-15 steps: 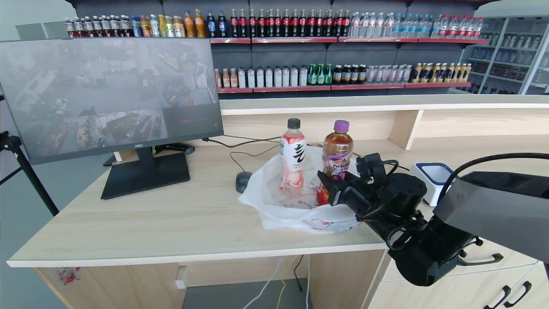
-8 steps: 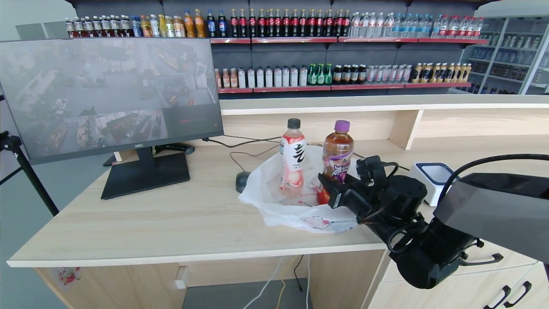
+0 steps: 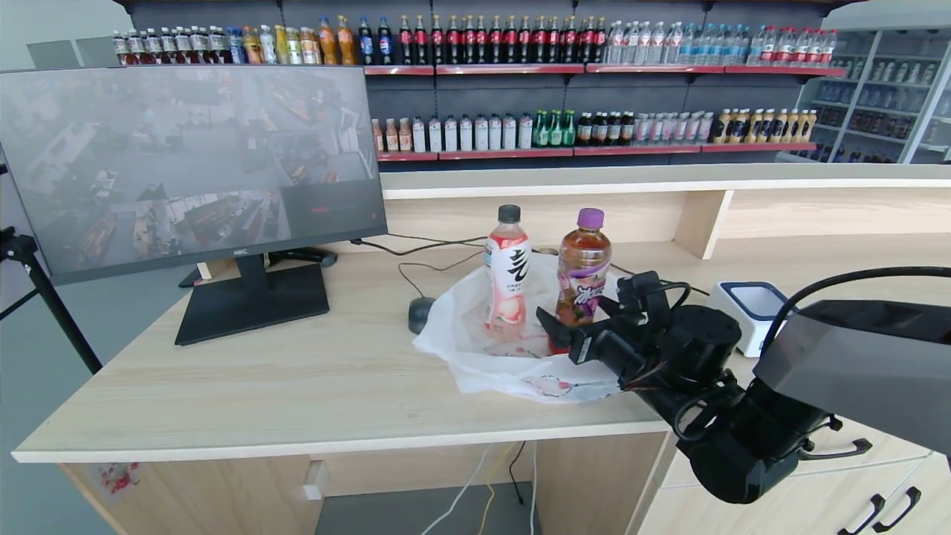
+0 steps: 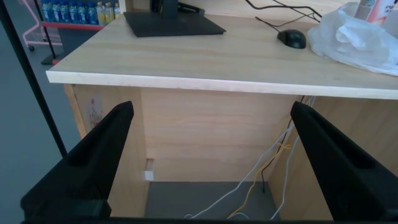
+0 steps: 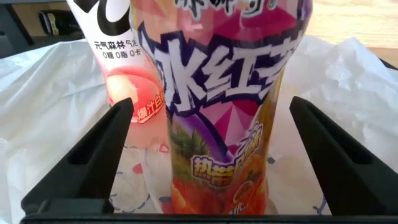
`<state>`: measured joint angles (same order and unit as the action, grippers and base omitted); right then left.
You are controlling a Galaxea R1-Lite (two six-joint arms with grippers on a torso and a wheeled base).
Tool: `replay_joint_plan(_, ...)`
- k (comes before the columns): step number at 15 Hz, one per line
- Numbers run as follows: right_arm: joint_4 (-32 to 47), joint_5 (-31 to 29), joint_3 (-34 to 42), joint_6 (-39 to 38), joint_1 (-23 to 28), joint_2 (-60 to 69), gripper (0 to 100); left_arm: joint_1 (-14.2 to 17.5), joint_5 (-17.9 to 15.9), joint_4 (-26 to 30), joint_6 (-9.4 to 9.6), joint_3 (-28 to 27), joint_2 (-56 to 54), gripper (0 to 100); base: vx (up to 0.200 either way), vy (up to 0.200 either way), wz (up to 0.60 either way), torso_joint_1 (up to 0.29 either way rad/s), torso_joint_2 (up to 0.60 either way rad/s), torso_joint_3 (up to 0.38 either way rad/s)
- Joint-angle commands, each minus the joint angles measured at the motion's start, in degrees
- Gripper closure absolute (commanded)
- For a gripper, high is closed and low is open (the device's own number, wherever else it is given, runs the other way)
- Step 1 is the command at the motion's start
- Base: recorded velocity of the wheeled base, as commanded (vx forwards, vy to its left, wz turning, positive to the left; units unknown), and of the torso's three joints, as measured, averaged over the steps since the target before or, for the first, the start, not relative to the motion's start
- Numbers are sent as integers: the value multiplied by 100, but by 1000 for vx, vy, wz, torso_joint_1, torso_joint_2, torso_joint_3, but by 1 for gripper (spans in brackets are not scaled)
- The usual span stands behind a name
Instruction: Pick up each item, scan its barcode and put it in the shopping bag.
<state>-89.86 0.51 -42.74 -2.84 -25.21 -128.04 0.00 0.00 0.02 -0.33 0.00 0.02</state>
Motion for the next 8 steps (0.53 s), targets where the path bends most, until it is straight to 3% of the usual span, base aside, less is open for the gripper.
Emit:
replay_joint_plan(1, -14, 2, 82, 12, -37, 297, 0, 0, 0, -2, -2, 0, -2, 0, 0, 0, 0, 0, 0, 0)
replay_joint_plan(8, -14, 2, 1092, 82, -327, 1976, 0, 0, 0, -2, -2, 0, -2, 0, 0, 0, 0, 0, 0, 0)
